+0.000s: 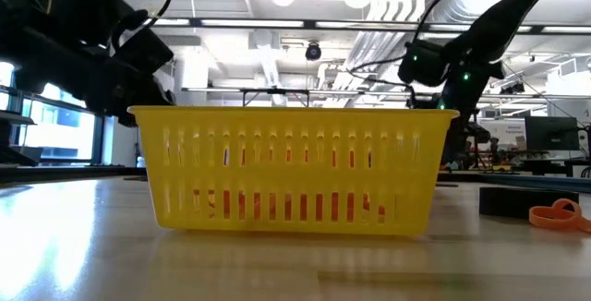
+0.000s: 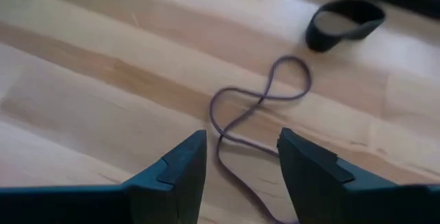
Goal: Sort rubber bands into baskets
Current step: Put the purple rubber band into the orange bin
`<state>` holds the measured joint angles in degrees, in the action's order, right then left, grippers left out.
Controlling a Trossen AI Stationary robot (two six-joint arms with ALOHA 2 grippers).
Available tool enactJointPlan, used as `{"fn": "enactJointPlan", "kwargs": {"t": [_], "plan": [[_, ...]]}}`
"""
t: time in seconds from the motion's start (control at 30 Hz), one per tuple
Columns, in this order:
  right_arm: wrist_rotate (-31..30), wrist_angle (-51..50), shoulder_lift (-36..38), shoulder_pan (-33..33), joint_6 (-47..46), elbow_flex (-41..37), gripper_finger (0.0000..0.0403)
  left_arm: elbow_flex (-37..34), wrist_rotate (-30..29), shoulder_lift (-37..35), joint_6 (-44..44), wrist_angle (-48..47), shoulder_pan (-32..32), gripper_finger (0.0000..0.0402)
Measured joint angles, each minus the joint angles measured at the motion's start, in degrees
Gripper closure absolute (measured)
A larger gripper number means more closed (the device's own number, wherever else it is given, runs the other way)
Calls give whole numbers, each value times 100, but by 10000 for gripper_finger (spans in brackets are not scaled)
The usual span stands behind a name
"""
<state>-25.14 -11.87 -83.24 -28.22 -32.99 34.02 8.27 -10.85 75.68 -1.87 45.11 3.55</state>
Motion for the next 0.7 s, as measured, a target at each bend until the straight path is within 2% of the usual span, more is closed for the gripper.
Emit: {"fn": "enactJointPlan", "kwargs": {"t": [0.27,0.37,0.53,0.7], "plan": [[111,489,-699,-77,44,7,241,-10,-11,0,57,-25,-111,307],[142,624,-811,-73,77,15,275,-10,-21,0,61,-28,-131,307],[358,738,-779,-66,340,17,383,-10,-26,0,63,-36,-131,307],[512,657,-597,135,344,-4,387,-9,-29,0,61,-37,-128,307]]}}
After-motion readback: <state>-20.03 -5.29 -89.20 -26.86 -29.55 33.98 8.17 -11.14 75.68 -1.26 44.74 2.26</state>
